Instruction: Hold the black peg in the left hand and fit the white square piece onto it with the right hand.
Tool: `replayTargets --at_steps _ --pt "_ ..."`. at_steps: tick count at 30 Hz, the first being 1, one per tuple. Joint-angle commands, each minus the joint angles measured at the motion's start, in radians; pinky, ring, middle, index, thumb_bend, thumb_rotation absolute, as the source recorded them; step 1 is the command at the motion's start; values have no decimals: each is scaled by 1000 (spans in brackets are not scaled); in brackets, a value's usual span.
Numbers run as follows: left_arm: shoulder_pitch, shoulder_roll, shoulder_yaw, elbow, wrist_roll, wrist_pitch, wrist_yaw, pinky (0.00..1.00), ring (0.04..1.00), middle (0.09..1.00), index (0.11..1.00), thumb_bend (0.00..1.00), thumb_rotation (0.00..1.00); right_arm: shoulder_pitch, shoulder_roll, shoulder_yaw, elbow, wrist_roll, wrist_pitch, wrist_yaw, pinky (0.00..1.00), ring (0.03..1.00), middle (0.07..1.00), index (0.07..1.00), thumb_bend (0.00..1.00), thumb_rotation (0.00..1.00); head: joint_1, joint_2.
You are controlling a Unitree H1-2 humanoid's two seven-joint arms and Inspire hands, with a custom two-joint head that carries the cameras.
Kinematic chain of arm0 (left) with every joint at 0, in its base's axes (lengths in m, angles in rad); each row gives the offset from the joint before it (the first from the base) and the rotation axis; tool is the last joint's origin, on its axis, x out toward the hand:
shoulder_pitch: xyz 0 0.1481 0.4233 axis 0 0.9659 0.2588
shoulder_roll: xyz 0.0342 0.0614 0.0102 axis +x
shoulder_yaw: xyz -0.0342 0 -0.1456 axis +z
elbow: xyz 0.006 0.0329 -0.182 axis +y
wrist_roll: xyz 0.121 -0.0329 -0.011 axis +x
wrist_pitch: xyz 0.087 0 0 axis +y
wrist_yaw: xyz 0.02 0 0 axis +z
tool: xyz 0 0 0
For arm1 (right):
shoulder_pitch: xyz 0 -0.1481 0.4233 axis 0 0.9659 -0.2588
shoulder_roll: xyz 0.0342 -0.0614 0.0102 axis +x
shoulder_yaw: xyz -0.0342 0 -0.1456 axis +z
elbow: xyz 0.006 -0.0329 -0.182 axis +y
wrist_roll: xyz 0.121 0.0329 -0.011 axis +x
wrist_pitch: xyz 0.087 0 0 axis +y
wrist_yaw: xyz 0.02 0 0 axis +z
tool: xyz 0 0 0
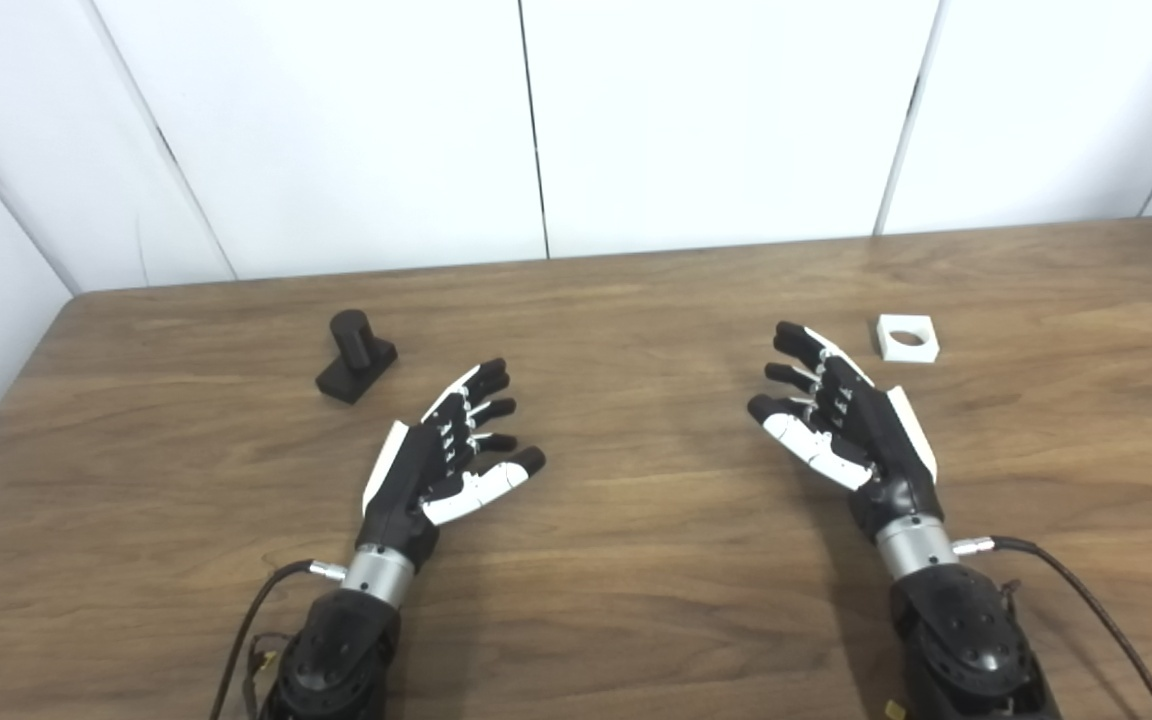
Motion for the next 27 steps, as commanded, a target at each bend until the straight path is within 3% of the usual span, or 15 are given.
replayTargets --at_steps 1,13,21,27 --pt "-27 8 2 -31 -8 -25 -4 685 857 911 902 803 286 -33 4 0 -22 4 -42 3 678 814 875 852 699 365 1 3" --pt "-25 12 6 -33 -17 -21 -16 713 851 898 916 802 270 -35 1 2 -17 -1 -47 4 680 815 873 851 704 382 14 5" --pt "-26 -9 -11 -20 -12 -32 -16 714 852 902 923 798 253 -26 -22 -12 -22 16 -49 15 687 801 868 857 673 362 174 -27" --pt "-33 -25 -28 -5 11 -42 -6 714 846 903 923 787 238 -23 -40 -28 -8 43 -61 26 717 828 879 867 665 372 214 -38"
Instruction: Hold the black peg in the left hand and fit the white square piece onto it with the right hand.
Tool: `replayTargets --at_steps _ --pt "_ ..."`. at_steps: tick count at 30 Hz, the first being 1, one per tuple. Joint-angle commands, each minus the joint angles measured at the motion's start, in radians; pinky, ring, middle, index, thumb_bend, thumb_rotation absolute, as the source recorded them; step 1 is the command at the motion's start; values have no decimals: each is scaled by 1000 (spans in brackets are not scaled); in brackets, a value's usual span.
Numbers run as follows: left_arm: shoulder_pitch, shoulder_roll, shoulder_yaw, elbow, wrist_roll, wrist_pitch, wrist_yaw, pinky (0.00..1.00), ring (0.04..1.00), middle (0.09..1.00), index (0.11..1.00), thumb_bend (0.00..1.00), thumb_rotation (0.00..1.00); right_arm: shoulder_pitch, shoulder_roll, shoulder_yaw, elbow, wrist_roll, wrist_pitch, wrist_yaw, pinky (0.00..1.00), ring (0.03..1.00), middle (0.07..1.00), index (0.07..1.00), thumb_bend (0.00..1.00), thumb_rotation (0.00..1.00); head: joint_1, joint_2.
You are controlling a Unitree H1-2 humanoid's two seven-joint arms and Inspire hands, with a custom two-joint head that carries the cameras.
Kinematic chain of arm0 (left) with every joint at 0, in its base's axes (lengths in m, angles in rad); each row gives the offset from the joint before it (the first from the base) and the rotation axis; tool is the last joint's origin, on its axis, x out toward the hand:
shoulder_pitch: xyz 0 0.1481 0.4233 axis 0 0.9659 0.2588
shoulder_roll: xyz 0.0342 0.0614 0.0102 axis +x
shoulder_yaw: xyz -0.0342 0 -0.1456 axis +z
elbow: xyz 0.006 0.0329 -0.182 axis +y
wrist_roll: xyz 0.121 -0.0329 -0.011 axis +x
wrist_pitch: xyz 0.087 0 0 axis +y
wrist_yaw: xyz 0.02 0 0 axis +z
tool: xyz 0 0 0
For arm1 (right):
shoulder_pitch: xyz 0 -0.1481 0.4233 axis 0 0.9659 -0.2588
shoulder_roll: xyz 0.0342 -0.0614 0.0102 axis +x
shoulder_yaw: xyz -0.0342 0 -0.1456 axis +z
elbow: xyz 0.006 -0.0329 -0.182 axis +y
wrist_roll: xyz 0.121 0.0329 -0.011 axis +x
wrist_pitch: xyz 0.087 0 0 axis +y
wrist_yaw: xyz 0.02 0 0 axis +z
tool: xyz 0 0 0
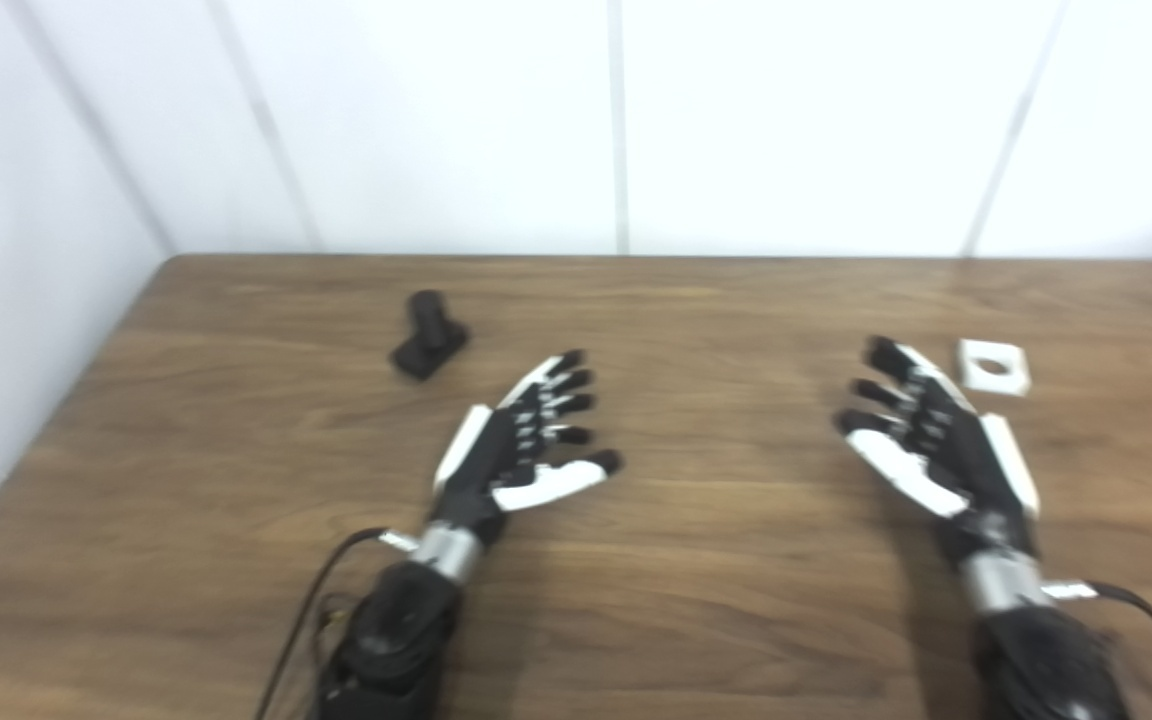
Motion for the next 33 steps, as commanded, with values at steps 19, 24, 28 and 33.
replayTargets --at_steps 19,24,28,33 --pt "-79 44 14 -69 182 19 93 650 780 832 772 750 175 -30 -15 -8 1 -12 -80 6 708 789 859 859 657 367 -2 -4" --pt "-109 85 11 -79 266 36 113 588 718 781 746 730 153 -29 -21 -10 8 -13 -94 11 711 794 854 859 651 371 -2 -6" --pt "-126 105 13 -90 310 61 119 583 714 769 744 731 144 -28 -21 -13 2 -10 -86 9 717 796 852 855 651 367 -2 -6" --pt "-151 136 13 -98 372 76 131 589 704 761 744 734 141 -26 -22 -13 5 -13 -93 10 716 794 848 852 648 366 -3 -5"
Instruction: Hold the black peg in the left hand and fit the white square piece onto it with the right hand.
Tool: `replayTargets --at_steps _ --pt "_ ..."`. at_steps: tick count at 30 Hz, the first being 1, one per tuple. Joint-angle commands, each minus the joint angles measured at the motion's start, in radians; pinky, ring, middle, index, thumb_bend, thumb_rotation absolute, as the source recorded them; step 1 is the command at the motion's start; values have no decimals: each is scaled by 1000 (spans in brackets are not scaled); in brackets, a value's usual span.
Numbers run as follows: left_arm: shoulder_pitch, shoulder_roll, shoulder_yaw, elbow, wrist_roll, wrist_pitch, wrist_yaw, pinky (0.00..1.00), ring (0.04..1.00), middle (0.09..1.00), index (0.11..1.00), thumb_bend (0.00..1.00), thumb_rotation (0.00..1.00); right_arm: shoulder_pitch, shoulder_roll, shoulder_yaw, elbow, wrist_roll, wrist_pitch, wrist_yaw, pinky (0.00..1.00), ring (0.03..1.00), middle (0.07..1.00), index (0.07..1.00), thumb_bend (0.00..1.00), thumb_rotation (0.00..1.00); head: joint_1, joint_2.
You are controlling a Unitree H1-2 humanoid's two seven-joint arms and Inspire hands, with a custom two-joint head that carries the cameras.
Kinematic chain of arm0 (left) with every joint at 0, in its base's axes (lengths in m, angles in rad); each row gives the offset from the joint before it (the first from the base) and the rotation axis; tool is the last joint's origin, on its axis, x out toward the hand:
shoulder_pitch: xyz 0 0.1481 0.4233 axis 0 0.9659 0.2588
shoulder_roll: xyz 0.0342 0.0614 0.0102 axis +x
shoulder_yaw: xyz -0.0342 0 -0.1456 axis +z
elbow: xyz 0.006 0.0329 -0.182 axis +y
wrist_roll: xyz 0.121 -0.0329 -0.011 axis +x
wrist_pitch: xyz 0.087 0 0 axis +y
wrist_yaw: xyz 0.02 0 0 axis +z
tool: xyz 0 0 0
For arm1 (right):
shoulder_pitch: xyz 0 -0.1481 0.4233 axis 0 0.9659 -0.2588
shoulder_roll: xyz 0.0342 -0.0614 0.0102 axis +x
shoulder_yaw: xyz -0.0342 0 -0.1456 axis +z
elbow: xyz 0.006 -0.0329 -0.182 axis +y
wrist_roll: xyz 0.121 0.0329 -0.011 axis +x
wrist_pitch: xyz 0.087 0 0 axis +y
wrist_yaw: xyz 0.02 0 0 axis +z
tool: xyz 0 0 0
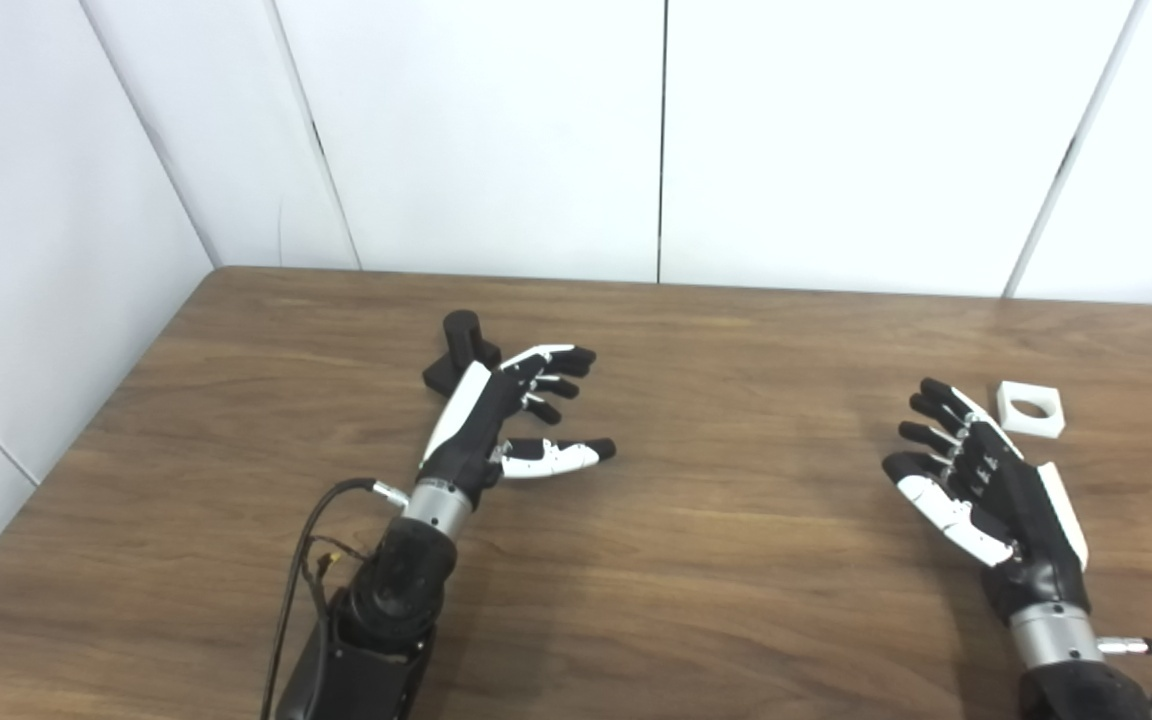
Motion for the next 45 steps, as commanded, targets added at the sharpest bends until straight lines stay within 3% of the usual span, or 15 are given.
replayTargets --at_steps 1,7,13,22,33,41,45 --pt "-59 35 3 -46 45 -11 28 589 701 757 744 736 142 -27 -4 -6 -24 7 -50 1 717 796 848 852 648 360 1 1" --pt "-86 64 1 -50 124 -7 44 647 747 774 746 741 171 -26 -2 -8 -22 9 -45 0 719 801 847 845 645 352 1 0" --pt "-119 91 7 -44 207 4 70 633 746 780 746 723 165 -26 -4 -6 -24 4 -46 -3 716 799 844 842 650 361 0 -1" --pt "-162 132 15 -18 241 -14 98 601 735 789 740 715 148 -22 -2 -9 -32 -1 -28 -7 721 799 841 843 671 374 1 0" --pt "-202 182 3 16 357 -4 144 630 778 810 742 706 216 -17 0 -13 -37 -3 -19 -7 734 801 836 835 663 348 -1 -1" --pt "-221 209 -18 32 482 52 167 612 807 832 744 727 267 -15 -6 -13 -36 -10 -21 -5 716 799 836 836 671 362 -1 0" --pt "-229 215 -24 43 523 77 169 662 824 842 747 740 310 -14 -4 -13 -38 -6 -20 -3 724 804 840 839 670 361 -2 2"
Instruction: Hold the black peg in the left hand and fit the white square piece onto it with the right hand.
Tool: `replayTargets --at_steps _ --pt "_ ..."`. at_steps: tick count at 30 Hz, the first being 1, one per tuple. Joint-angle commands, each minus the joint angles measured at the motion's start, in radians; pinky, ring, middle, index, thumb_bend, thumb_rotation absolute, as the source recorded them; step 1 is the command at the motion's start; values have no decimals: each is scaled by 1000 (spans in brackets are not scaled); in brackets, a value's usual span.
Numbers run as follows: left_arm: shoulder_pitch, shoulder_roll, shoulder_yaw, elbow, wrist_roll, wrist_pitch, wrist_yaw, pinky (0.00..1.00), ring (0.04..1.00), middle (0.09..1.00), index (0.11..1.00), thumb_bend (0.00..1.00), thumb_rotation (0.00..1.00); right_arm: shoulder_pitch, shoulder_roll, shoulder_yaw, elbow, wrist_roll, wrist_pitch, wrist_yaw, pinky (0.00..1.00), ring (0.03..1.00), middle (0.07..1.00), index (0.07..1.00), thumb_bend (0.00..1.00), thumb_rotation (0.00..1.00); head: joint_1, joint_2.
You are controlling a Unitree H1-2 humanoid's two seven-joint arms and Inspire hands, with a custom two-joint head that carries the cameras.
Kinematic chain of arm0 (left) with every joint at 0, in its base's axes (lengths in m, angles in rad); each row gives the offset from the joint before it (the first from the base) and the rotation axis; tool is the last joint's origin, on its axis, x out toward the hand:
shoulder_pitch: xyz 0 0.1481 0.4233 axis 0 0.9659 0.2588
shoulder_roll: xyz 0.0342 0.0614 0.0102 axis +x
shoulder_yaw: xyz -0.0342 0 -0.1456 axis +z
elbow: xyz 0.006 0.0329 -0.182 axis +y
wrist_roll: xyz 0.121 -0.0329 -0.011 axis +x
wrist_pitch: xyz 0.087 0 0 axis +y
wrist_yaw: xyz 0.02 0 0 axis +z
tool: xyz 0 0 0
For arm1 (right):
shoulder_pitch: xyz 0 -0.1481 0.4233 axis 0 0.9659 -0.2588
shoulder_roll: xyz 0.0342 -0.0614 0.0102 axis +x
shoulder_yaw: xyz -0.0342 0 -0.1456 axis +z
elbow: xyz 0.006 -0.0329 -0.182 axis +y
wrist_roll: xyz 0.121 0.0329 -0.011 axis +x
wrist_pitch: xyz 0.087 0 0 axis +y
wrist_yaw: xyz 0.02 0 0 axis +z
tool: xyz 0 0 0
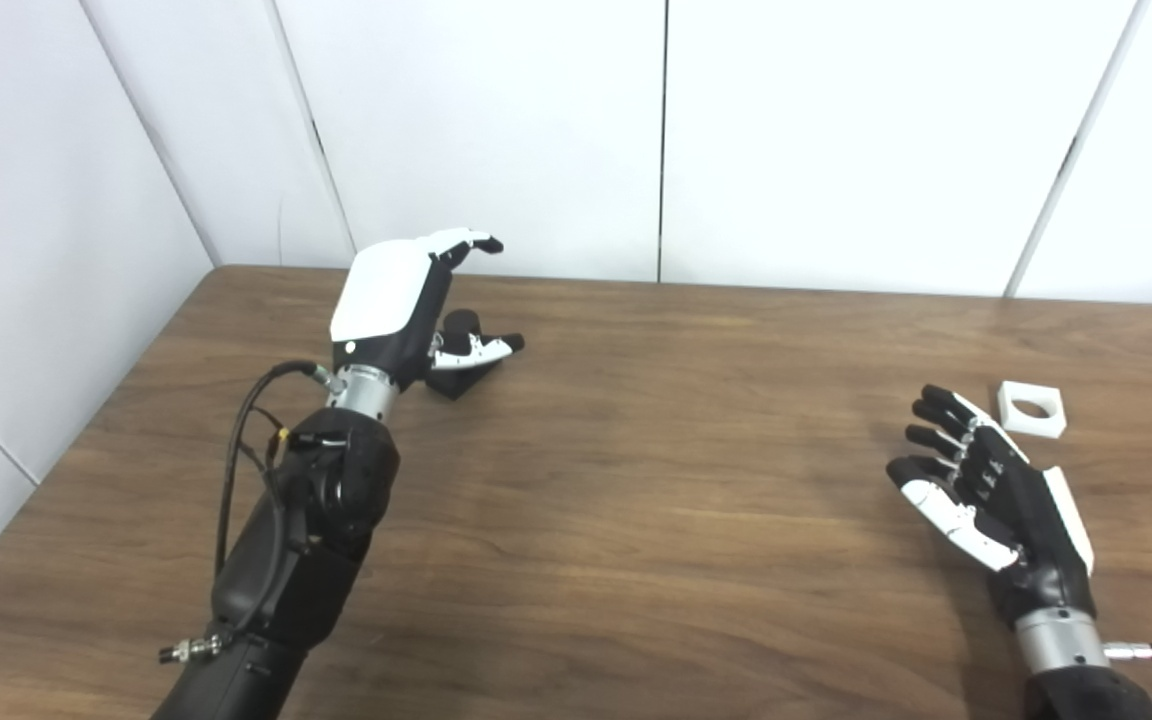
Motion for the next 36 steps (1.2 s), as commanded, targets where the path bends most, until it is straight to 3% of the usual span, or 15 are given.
replayTargets --at_steps 1,7,13,20,25,33,36 --pt "-60 36 4 1 33 19 29 677 842 852 755 752 335 -23 -4 -6 -34 2 -21 -3 719 800 837 837 667 358 1 0" --pt "-75 58 -17 41 72 61 8 740 900 887 771 807 387 -21 -7 -6 -31 -16 -29 -9 700 784 827 828 665 368 0 2" --pt "-90 65 -32 87 93 101 16 772 894 885 767 821 394 -14 -4 -8 -49 -15 -7 -5 704 785 828 829 675 378 -3 5" --pt "-102 73 -65 126 162 137 78 821 955 890 743 822 413 -14 -7 -9 -53 -20 5 -5 703 785 833 835 681 389 -1 10" --pt "-110 69 -72 151 169 157 86 801 926 887 729 813 424 -14 -7 -7 -52 -26 -2 -6 705 784 828 831 669 375 -2 11" --pt "-123 30 -53 162 91 258 -16 857 925 893 697 814 495 -15 -8 -9 -59 -23 3 -4 706 781 826 825 663 364 -6 18" --pt "-129 24 -61 176 90 293 -25 816 897 874 675 833 481 -13 -8 -7 -61 -28 1 -5 704 781 827 828 658 364 -7 20"
